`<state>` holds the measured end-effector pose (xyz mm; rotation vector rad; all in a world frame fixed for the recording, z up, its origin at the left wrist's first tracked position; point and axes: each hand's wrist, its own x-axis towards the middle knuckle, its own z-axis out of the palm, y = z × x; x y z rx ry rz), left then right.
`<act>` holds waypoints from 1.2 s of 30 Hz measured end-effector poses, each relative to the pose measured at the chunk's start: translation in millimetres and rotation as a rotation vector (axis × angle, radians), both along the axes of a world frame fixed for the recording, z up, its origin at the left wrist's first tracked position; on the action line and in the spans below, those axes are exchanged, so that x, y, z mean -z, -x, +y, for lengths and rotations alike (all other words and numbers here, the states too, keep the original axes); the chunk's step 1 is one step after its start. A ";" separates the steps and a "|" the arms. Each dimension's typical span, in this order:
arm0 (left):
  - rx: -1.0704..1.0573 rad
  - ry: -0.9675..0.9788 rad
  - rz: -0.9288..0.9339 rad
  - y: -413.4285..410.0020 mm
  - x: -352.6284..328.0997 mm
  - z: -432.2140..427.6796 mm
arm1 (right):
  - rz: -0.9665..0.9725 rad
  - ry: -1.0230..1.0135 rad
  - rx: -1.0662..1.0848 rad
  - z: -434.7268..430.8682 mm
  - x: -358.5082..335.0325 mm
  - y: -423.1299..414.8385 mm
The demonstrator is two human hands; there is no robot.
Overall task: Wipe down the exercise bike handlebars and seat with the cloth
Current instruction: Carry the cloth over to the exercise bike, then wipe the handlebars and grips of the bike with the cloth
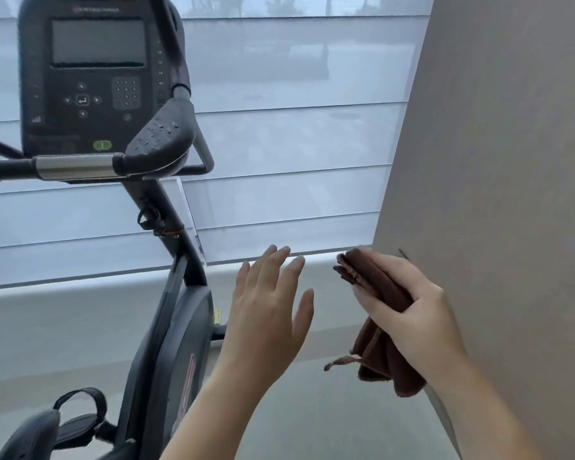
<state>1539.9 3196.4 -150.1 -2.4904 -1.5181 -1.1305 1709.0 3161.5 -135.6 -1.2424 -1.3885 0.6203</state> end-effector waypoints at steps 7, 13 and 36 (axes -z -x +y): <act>-0.140 -0.088 -0.073 30.8 -29.4 111.3 | -0.046 -0.025 -0.124 117.1 -11.2 23.6; -0.243 -0.183 -0.059 84.0 -52.6 179.3 | -0.076 -0.116 -0.251 219.5 -41.1 74.8; -0.617 -0.075 0.206 176.4 -66.3 247.0 | -0.652 -0.534 -0.394 428.5 -110.9 185.9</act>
